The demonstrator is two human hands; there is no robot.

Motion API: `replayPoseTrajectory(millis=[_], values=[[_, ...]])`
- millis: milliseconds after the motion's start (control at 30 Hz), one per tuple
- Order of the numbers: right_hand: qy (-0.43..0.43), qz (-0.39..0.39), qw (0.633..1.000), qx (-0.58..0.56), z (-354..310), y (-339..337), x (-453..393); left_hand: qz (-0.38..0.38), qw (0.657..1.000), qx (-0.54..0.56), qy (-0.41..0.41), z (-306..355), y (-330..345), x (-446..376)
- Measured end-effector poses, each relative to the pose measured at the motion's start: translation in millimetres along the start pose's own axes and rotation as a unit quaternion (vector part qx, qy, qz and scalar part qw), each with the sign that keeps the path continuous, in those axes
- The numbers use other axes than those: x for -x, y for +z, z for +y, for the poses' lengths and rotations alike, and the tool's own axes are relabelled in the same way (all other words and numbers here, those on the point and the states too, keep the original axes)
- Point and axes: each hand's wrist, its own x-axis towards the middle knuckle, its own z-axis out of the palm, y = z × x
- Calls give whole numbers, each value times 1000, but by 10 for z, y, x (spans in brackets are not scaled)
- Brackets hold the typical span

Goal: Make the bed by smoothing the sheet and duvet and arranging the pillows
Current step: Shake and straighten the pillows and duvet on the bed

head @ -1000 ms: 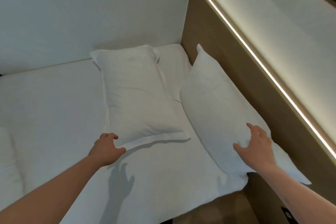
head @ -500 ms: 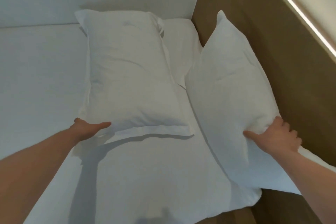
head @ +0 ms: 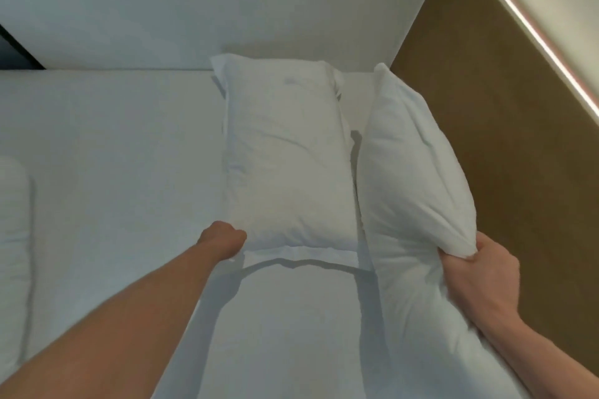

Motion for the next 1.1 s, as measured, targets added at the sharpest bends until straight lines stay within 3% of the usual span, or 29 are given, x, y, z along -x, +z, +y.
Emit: replayPoseTrajectory(millis=[133, 233, 433, 500, 600, 667, 733, 800, 867, 1000, 1100], values=[[-22, 27, 995, -97, -661, -530, 247, -60, 995, 73, 44, -36, -73, 441], [-26, 4, 983, -180, -1123, -849, 465, -106, 983, 131, 75, 100, -217, 669], [-95, -43, 919, -380, -2009, -1137, 424, -175, 950, 252, 66, 369, -687, 860], [-84, -55, 897, -430, -2105, -1051, 208, -215, 927, 302, 45, 353, -853, 745], [-54, -74, 899, -429, -2101, -615, -202, -310, 871, 376, 58, 323, -1065, 604], [-39, -96, 931, -351, -1922, -161, -474, -266, 893, 357, 61, 308, -1136, 486], [11, -175, 956, -235, -1626, 339, -688, -170, 935, 310, 36, 234, -1113, 273], [62, -288, 947, -130, -1296, 809, -805, -99, 958, 267, 27, 85, -988, 13], [74, -348, 932, -65, -1050, 1207, -831, -65, 971, 226, 35, -60, -804, -207], [82, -286, 952, -68, -676, 1820, -937, -19, 985, 172, 4, -160, -457, -541], [134, -298, 939, -111, -431, 2179, -980, -40, 974, 221, 2, -243, -235, -750]])
